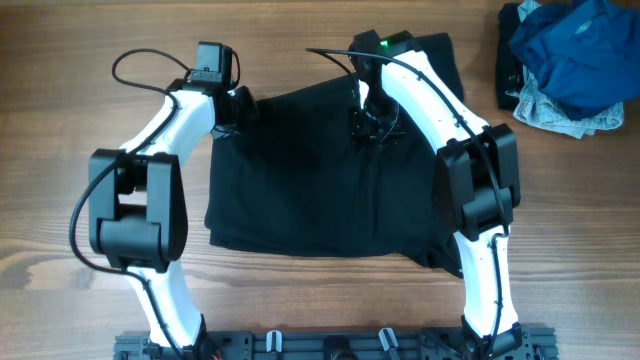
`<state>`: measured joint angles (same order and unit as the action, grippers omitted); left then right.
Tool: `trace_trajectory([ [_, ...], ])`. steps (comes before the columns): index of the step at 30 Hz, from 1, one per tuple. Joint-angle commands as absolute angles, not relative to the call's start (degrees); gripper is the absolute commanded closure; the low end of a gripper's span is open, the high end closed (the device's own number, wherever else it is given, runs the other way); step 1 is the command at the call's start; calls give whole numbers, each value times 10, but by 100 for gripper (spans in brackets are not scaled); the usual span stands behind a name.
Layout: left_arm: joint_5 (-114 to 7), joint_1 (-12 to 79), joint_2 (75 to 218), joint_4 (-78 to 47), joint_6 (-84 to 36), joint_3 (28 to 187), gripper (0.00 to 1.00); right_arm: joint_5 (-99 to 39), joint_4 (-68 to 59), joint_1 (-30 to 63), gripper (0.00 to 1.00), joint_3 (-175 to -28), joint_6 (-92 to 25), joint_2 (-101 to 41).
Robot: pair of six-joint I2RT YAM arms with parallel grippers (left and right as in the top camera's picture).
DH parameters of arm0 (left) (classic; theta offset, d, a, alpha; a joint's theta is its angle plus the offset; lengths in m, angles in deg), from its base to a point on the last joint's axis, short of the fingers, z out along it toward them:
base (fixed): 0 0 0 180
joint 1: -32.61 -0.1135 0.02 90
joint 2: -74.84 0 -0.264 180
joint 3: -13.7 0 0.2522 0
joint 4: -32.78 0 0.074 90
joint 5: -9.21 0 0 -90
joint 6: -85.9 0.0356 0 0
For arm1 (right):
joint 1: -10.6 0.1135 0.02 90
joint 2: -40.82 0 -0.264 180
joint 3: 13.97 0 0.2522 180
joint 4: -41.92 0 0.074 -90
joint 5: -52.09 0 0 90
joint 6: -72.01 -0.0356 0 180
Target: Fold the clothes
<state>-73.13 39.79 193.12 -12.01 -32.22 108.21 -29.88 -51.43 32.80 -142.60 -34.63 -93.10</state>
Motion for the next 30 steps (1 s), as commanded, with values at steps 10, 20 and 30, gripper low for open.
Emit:
trace_trajectory([
  [10, -746, 392, 1980, -30, -297, 1086, 96, -300, -518, 327, 55, -1424, -349, -928],
  [20, -747, 380, 2059, -4, -297, 1086, 96, -300, -525, 327, 55, -1424, -349, -928],
  [30, -760, 360, 2035, 25, -251, 1103, 96, -301, -525, 327, 55, -1424, -349, -928],
])
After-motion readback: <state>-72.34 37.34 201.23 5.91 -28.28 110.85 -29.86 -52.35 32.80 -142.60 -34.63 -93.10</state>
